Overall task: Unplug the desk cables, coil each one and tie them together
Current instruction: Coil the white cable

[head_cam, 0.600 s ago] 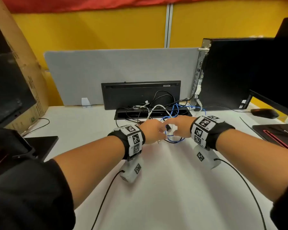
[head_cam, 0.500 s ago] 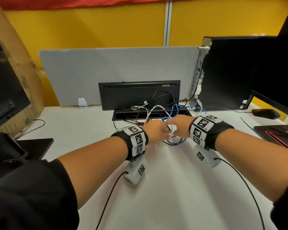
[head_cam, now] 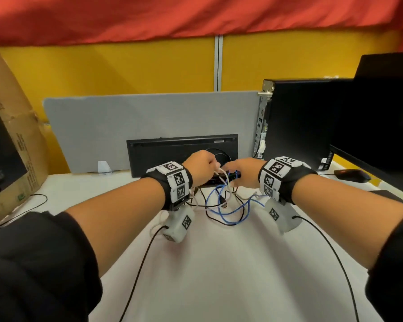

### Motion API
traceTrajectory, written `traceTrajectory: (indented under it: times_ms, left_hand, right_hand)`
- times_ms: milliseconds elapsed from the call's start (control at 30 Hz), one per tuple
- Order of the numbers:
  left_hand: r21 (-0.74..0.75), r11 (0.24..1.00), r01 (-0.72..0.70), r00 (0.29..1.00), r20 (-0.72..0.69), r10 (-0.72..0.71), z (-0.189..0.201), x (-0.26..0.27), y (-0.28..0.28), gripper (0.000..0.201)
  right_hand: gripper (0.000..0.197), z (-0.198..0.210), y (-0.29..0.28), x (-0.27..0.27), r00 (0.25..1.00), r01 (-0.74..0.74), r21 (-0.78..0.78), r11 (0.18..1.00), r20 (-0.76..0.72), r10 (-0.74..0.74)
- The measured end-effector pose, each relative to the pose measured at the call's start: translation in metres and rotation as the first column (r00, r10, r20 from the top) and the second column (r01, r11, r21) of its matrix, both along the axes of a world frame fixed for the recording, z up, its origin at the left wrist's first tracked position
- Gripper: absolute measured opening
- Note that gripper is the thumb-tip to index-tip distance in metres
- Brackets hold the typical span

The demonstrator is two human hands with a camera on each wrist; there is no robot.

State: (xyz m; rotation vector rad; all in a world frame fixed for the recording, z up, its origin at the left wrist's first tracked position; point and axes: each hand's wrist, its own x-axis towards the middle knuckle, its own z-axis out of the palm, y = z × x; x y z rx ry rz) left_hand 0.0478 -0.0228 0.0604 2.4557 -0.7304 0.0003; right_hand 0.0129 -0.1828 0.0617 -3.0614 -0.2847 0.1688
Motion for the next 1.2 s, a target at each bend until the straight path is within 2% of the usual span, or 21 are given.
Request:
traceTrajectory:
  times_ms: [133, 200, 267, 300, 367, 467, 600, 700, 900, 1200]
  left_hand:
    - [-0.026, 1.0, -0.005, 0.996, 0.092, 0.007, 0.043, -0.003, 0.008, 0.023]
    - [-0.026, 0.999, -0.022, 0.988, 0.152, 0.026, 0.058, -0.005, 0.01, 0.025]
    - [-0.028, 0.999, -0.025, 0.982, 0.187, 0.03, 0.069, -0.006, 0.012, 0.025]
    - [-0.03, 0.999, -0.019, 0.981, 0.192, 0.024, 0.073, -0.007, 0.013, 0.024]
    - [-0.036, 0.999, 0.005, 0.981, 0.193, 0.002, 0.078, -0.009, 0.016, 0.025]
    - [-0.057, 0.997, 0.05, 0.981, 0.188, -0.039, 0.085, -0.012, 0.022, 0.028]
    - [-0.069, 0.993, 0.091, 0.977, 0.197, -0.076, 0.092, -0.013, 0.029, 0.025]
    - [-0.058, 0.995, 0.078, 0.977, 0.205, -0.064, 0.096, -0.012, 0.034, 0.025]
    - [-0.063, 0.998, 0.006, 0.972, 0.234, 0.009, 0.103, 0.001, 0.062, 0.026]
    - [-0.034, 0.999, -0.033, 0.972, 0.232, 0.04, 0.099, 0.012, 0.09, 0.026]
  right_hand:
    - [0.039, 0.03, 0.006, -0.002, 0.999, -0.026, 0.265, 0.964, 0.031, 0.018]
    - [0.027, 0.047, 0.011, -0.005, 0.999, 0.043, 0.53, 0.847, -0.038, -0.028]
    - [0.021, 0.062, 0.015, -0.009, 0.991, 0.128, 0.744, 0.656, -0.114, -0.063]
    - [0.022, 0.067, 0.014, -0.011, 0.99, 0.143, 0.797, 0.587, -0.121, -0.076]
    - [0.023, 0.073, 0.011, -0.017, 0.992, 0.121, 0.83, 0.544, -0.087, -0.088]
    - [0.022, 0.076, 0.003, -0.026, 0.993, 0.054, 0.82, 0.569, 0.015, -0.115]
    - [0.021, 0.086, -0.011, -0.033, 0.941, -0.035, 0.622, 0.782, 0.283, -0.183]
    - [0.022, 0.095, -0.02, -0.035, 0.897, -0.064, 0.532, 0.845, 0.402, -0.185]
    - [0.021, 0.108, -0.046, -0.039, 0.784, 0.007, 0.448, 0.894, 0.553, -0.283]
    - [0.021, 0.113, -0.066, -0.039, 0.715, 0.091, 0.387, 0.918, 0.616, -0.33]
